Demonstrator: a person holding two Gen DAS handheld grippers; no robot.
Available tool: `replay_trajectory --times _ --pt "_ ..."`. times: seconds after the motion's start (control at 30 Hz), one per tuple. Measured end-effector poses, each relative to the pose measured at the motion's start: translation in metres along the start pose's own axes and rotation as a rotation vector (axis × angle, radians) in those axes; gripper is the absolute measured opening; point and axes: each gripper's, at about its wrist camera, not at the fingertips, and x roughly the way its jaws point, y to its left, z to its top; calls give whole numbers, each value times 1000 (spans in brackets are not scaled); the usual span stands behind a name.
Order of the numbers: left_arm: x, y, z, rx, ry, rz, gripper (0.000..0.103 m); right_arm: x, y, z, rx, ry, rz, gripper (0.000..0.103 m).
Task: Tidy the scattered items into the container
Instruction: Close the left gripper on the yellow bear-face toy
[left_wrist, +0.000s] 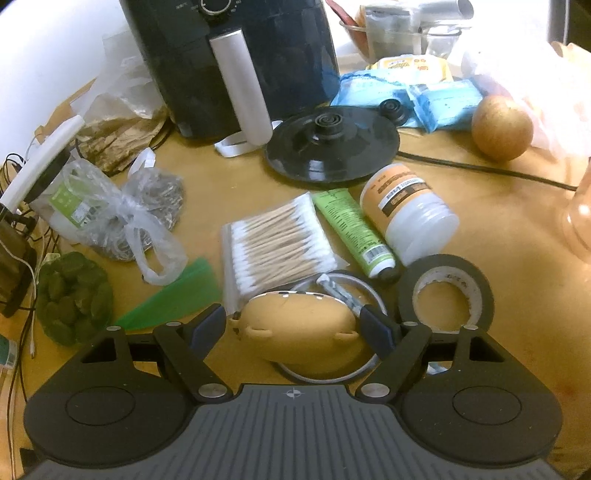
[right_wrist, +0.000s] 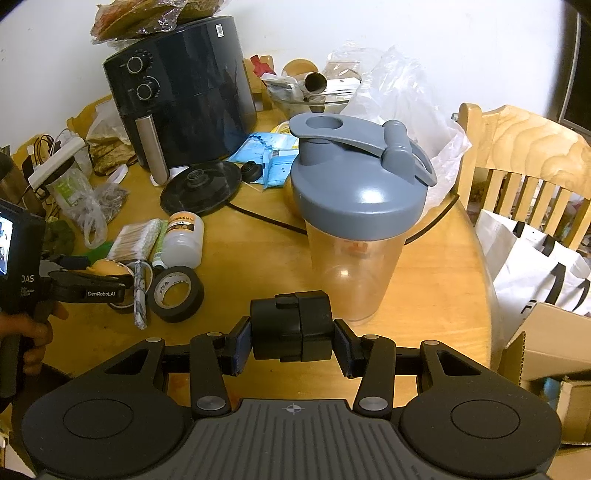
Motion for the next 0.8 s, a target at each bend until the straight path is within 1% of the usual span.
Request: replay_trajectory --times 0.27,0.33,0.5,0.6,0.8 --pt "10 10 2 -37 16 -59 80 1 1 0 -2 -1 2 49" --pt "10 11 1 -46 18 -70 77 1 3 1 -3 -1 1 49" --pt "9 10 1 -41 16 -71 76 -1 5 1 -3 -7 -3 49" --pt "7 12 0 -41 15 -87 76 -3 6 0 -2 -10 -5 49" --pt "-5 15 -2 -45 -16 -99 75 -5 9 1 -4 -18 -10 49"
